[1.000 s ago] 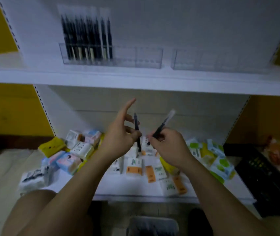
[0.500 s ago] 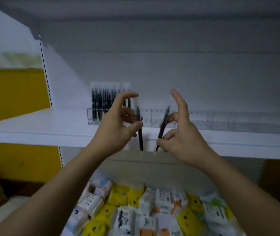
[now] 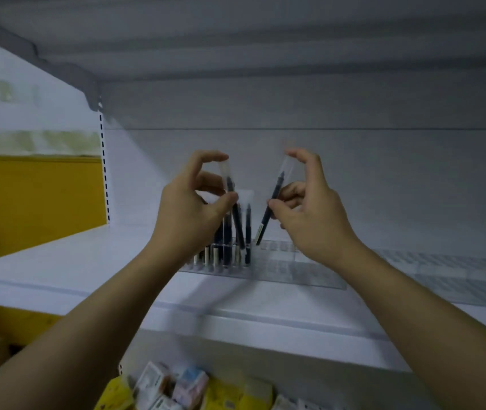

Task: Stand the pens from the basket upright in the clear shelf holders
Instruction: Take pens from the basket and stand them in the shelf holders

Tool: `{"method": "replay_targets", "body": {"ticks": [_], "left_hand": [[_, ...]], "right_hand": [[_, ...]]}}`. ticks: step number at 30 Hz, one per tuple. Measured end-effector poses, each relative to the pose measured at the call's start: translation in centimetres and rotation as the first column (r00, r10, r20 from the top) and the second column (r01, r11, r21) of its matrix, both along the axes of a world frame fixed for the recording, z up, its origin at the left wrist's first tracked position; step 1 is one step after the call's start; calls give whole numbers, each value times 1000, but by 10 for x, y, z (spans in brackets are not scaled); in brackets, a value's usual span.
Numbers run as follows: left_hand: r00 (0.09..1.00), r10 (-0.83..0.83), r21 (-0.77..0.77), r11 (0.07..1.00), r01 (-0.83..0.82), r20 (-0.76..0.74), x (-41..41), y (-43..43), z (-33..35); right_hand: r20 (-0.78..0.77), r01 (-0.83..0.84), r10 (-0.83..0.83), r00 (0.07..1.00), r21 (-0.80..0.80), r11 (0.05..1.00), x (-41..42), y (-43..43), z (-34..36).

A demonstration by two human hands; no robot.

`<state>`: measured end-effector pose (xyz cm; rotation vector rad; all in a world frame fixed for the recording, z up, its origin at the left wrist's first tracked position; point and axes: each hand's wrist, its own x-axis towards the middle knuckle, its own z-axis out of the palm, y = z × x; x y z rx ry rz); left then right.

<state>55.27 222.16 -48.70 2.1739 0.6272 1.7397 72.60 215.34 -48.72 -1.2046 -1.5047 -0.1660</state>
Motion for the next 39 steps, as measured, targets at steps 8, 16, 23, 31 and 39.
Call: {"method": "replay_targets", "body": {"ticks": [8,16,23,31,39], "left_hand": [[982,141,106,986,-128,-128,24,36,9],[968,158,65,987,-148,-194,21,48,16],[960,153,68,988,-141,-233,21,42,5],[919,288,176,953,-247,-270,23,45,-14],[869,379,180,924,-337,-317,18,49,-18]], "right_hand": [[75,-3,10,997,-91,996,10,53,6],[31,-148,154,988,-146,978,23,63,-6],[105,-125,141,984,-149,981,23,65,-20],[225,-43,75,971,-144,989,21,65,-26],[252,-36,74,965,-152,988,15,61,-35]]}}
